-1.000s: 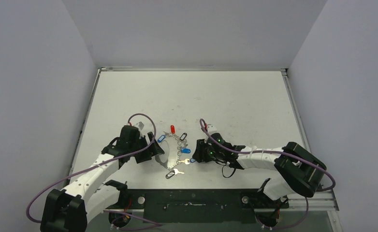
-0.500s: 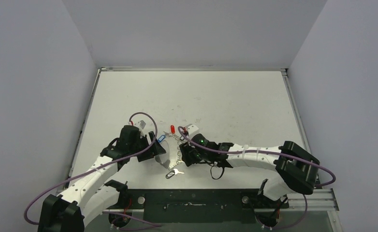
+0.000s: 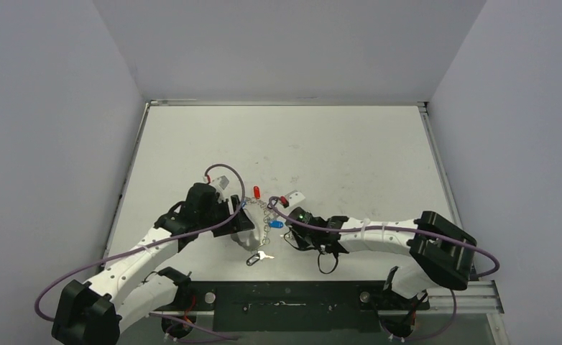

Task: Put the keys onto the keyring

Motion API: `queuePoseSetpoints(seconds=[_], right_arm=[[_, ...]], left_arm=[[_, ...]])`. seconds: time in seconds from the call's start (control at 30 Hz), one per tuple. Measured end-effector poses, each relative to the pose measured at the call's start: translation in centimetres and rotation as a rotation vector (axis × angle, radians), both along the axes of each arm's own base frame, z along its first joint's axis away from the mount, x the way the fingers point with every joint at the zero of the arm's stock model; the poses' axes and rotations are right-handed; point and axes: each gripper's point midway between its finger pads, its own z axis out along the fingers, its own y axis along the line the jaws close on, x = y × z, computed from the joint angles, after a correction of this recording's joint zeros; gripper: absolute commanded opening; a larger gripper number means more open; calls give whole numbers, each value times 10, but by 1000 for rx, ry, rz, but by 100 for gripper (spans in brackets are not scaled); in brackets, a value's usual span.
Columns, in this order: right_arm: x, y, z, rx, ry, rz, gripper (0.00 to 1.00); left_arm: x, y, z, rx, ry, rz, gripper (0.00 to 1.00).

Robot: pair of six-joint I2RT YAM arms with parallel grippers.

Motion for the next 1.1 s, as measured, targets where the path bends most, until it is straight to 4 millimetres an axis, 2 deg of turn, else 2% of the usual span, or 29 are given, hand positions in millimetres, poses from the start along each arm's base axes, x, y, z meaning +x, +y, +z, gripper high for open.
queuePoseSetpoints(seconds=[0.07,0.1,0.13,0.2,0.23,0.3,0.4,0.5,0.6,0.73,0.9,0.97,1.1], right_arm=[[0,-17,2,-30,-12,-33,0],[1,-25,2,-45,-18,-51,4],[3,-33,3,-60,-23,-68,10],[5,-44,6,-80,-30,-96,34],[7,-49,9,-84,-35,-107,43],[9,-53,17,-77,-49,-115,54],[8,-46,34,-19,-70,-91,62],[8,-28,49,83,-78,-63,64],[7,-7,53,172,-54,-33,59],[2,32,39,283,28,17,43],[-7,60,2,338,153,44,41],[-2,72,6,400,165,44,41],[6,80,9,470,190,28,40]], left_arm=[[-2,-5,-1,5,1,-25,62],[-4,-8,-2,9,2,-38,62],[-5,-11,-3,12,3,-51,62],[-7,-15,-7,20,7,-70,61],[-8,-16,-8,23,10,-78,59],[-9,-19,-11,29,12,-90,55],[-10,-23,-11,26,9,-101,46],[-7,-27,-9,11,-11,-106,41],[-6,-31,-10,1,-23,-112,38],[-6,-35,-15,-1,-26,-122,34],[-7,-37,-20,3,-29,-135,30],[-8,-38,-24,9,-24,-140,28],[-10,-39,-30,21,-23,-152,25]])
